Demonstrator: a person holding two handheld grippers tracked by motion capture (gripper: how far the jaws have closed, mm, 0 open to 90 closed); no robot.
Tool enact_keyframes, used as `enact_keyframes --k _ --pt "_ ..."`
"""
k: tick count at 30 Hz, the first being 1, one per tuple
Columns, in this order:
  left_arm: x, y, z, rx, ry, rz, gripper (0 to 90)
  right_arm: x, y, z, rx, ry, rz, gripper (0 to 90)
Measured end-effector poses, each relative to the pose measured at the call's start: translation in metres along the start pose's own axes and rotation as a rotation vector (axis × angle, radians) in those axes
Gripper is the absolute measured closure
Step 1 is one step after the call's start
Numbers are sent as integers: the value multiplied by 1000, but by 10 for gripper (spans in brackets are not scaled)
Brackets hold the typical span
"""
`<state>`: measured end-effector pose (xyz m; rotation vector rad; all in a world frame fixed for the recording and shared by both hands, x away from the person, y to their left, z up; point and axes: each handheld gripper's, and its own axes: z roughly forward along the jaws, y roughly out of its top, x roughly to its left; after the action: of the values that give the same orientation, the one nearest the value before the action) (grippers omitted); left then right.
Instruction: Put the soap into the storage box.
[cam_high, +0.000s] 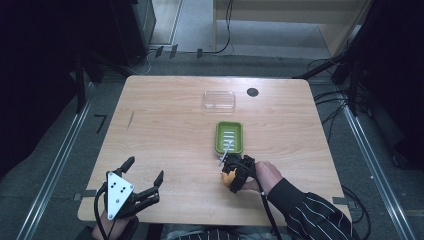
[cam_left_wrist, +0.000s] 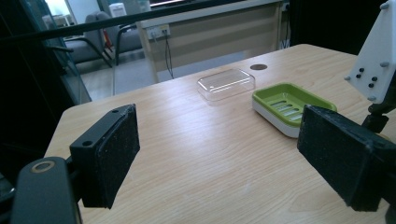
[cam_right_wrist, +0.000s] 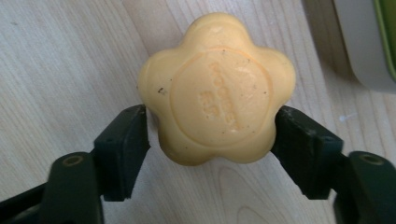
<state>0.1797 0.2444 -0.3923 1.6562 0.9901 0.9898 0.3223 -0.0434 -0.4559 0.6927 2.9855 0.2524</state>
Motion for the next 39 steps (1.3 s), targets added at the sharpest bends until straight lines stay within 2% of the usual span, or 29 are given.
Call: enact_keyframes --k 6,31,39 --pt "0 0 0 1 1 0 130 0 0 0 12 -18 -9 388" --pt "0 0 0 -1 0 -1 130 2 -3 -1 10 -23 -9 399" --pt "0 0 0 -1 0 -1 130 2 -4 -5 -11 -27 -2 399"
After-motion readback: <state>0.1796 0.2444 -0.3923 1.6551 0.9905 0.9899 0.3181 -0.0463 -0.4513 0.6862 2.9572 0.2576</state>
